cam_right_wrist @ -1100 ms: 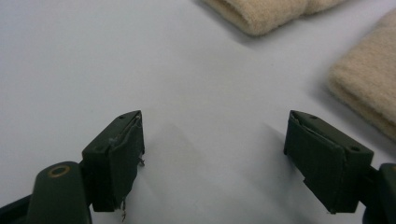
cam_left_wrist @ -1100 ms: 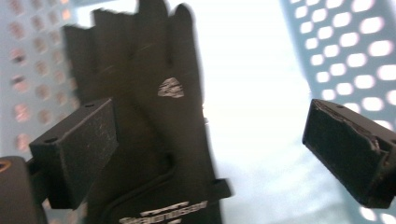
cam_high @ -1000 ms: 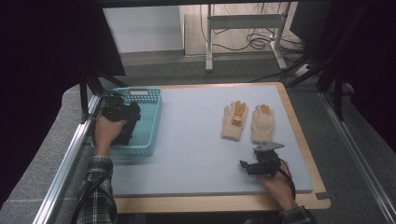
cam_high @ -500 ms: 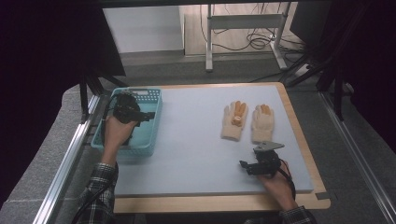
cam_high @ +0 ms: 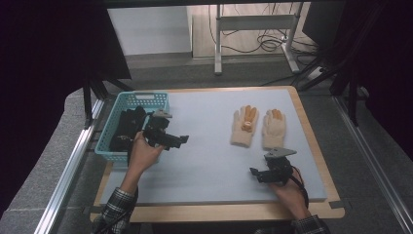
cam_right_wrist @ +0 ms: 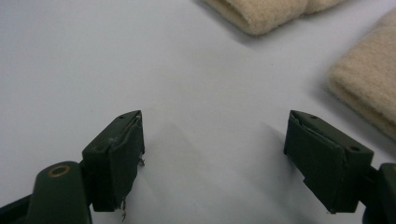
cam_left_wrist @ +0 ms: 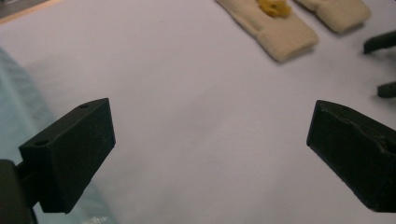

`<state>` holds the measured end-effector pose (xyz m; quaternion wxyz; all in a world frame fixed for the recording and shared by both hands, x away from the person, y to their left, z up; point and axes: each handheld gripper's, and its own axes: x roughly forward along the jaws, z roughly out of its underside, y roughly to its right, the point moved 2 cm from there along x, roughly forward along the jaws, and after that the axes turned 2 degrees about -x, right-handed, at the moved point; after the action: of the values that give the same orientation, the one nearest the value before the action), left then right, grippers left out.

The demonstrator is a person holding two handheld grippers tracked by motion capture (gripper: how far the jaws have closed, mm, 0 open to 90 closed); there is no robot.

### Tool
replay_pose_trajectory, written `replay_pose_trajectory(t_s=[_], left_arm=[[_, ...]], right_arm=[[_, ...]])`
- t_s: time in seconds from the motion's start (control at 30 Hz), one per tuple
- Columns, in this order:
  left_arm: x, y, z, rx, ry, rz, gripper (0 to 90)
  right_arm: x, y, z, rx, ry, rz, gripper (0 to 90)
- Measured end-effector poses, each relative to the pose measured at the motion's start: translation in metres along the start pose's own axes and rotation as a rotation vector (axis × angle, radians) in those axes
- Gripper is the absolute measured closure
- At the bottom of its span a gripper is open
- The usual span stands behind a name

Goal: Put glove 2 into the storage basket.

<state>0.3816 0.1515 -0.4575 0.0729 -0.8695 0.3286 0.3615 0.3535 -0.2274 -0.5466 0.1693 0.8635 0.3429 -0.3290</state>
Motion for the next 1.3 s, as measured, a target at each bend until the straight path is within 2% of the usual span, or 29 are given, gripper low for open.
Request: replay_pose_trajectory(t_s=[0.17, 0.4, 0.5, 0.6, 0.7, 0.83, 0.87, 0.97, 1.13, 1.3], left_arm=[[0.012, 0.023, 0.017, 0.037, 0.003, 0.016, 1.4], [0.03, 0.041, 0.052, 0.047, -0.018, 0.02, 1.4], [0.037, 0.045, 0.065, 0.051, -0.021, 0.011, 1.4], [0.042, 0.046, 0.077, 0.056, -0.018, -0.023, 1.1], [0.047, 0.045, 0.088, 0.035, -0.014, -0.027, 1.1], [0.055, 0.045, 0.099, 0.032, -0.037, -0.05, 1.0], [0.056, 0.045, 0.099, 0.031, -0.056, -0.054, 0.9], [0.055, 0.046, 0.099, 0.041, -0.044, -0.074, 0.5], [0.056, 0.043, 0.1, 0.008, -0.054, -0.049, 0.7], [0.056, 0.043, 0.1, 0.013, -0.053, -0.051, 0.7]], right_arm=[[0.0, 0.0, 0.0, -0.001, 0.0, 0.0, 19.5], [0.0, 0.0, 0.0, -0.002, 0.0, 0.001, 19.5], [0.0, 0.0, 0.0, -0.002, 0.001, 0.002, 19.5], [0.0, 0.0, 0.0, -0.002, 0.001, 0.001, 19.5], [0.0, 0.0, 0.0, -0.002, 0.001, 0.002, 19.4], [0.0, 0.0, 0.0, -0.004, -0.001, 0.002, 19.0], [0.0, 0.0, 0.0, -0.004, -0.001, 0.002, 18.8], [0.0, 0.0, 0.0, -0.005, -0.003, 0.003, 18.1], [0.0, 0.0, 0.0, -0.004, -0.002, 0.003, 18.0], [0.0, 0.0, 0.0, -0.003, -0.002, 0.003, 18.1]])
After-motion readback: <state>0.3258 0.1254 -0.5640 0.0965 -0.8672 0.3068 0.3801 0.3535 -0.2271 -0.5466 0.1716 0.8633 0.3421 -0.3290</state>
